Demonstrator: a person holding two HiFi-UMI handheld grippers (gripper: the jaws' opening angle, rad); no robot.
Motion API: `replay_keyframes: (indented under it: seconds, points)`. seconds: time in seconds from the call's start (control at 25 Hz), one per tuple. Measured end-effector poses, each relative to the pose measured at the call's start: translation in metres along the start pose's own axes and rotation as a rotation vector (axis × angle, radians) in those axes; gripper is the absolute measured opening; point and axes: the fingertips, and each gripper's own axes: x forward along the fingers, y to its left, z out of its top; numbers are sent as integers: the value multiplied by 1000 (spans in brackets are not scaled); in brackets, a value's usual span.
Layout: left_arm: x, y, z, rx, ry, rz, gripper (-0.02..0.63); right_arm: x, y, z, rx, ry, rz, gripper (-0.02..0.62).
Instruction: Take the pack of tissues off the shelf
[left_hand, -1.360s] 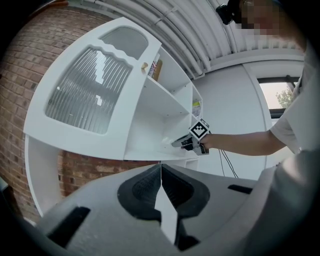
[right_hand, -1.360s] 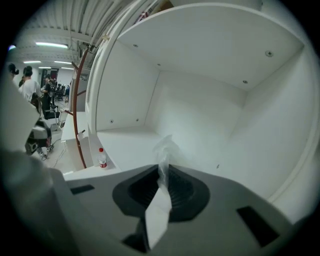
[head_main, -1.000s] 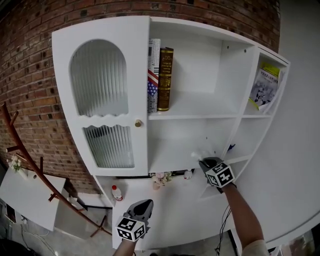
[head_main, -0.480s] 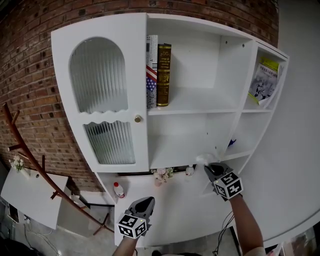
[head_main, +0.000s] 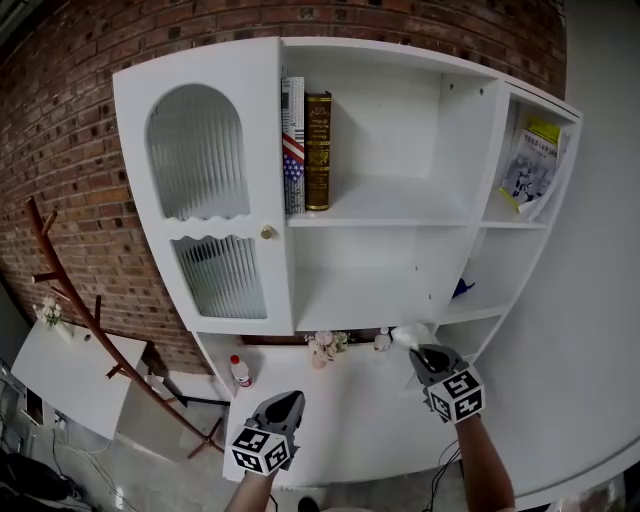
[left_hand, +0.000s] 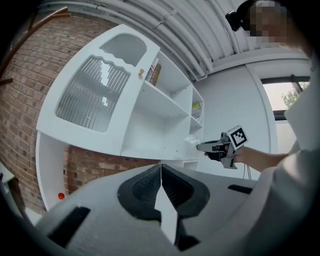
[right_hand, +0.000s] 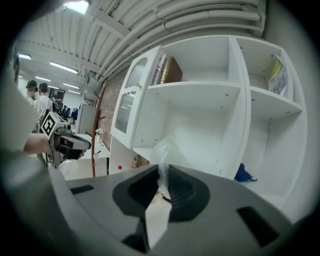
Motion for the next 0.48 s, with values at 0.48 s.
replay_keyframes:
  seconds: [0.48]
  points:
    - [-22, -38, -16, -6, -8, 92, 26, -49, 10, -34, 14, -64, 34, 51]
